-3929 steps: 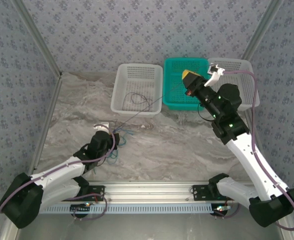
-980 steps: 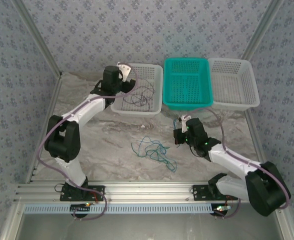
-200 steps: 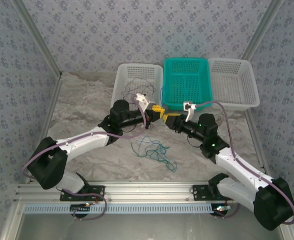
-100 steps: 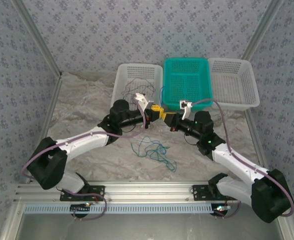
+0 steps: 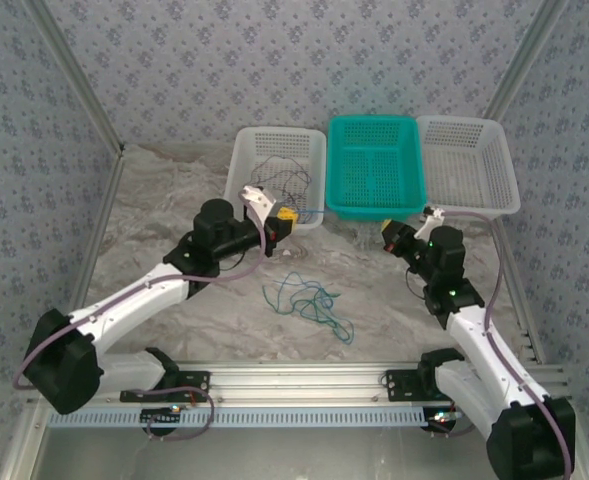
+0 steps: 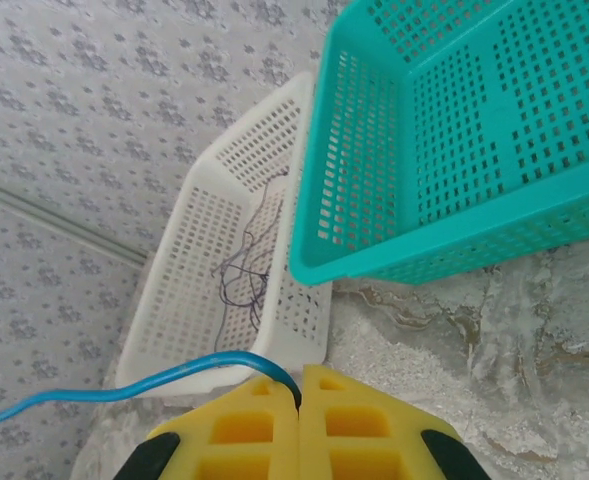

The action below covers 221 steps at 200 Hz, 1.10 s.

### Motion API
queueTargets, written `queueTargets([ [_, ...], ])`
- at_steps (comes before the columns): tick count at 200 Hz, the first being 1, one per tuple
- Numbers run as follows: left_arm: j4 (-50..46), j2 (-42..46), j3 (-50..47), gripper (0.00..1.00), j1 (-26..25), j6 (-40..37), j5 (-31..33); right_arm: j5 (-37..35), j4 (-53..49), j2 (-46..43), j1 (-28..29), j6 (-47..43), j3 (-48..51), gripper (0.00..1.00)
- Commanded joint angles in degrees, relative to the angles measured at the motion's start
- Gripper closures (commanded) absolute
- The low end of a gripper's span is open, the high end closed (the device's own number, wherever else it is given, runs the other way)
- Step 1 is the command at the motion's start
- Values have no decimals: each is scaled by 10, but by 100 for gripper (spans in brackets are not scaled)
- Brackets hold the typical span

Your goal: Untangle the cables

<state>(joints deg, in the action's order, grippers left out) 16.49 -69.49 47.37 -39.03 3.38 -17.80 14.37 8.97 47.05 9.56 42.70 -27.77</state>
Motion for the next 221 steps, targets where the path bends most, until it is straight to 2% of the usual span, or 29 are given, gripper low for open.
queueTargets([
  [1, -43, 49, -5, 100, 27, -18, 58, -36, -26, 0, -29, 20, -1, 100],
  [21, -19, 44, -5, 100, 16, -8, -10, -1, 0, 29, -3, 1, -40, 100],
  [44, 4, 32, -5, 99, -19, -25, -21, -17, -15, 68, 28, -43, -106, 100],
  [52, 11, 30, -5, 86, -21, -21, -23, -43, -29, 83, 23, -47, -128, 100],
  [62, 22, 32, -10, 60, -21, -11, -19, -76, -45, 107, 7, -39, -153, 100],
  [70, 28, 38, -16, 44, -21, -5, -13, -90, -52, 132, -15, -22, -172, 100],
  [81, 31, 49, -26, 32, -21, 3, -2, -82, -47, 175, -48, 0, -193, 100],
  [109, 7, 99, -49, 29, -21, 18, 10, -87, -48, 301, -73, -30, -258, 100],
  [128, -16, 143, -70, 23, -21, 35, 27, -105, -105, 390, -68, -60, -328, 100],
  [152, -55, 198, -91, 15, -23, 59, 71, -114, -169, 468, -66, -40, -395, 100],
  [167, -79, 227, -105, 13, -24, 73, 104, -111, -190, 482, -63, -28, -426, 84],
  [187, -104, 251, -122, 12, -24, 91, 142, -129, -204, 453, -54, -12, -431, 65],
  [209, -117, 258, -133, 13, -24, 102, 172, -138, -219, 389, -44, -20, -421, 50],
  [221, -112, 253, -137, 13, -24, 102, 182, -143, -227, 344, -34, -27, -401, 48],
])
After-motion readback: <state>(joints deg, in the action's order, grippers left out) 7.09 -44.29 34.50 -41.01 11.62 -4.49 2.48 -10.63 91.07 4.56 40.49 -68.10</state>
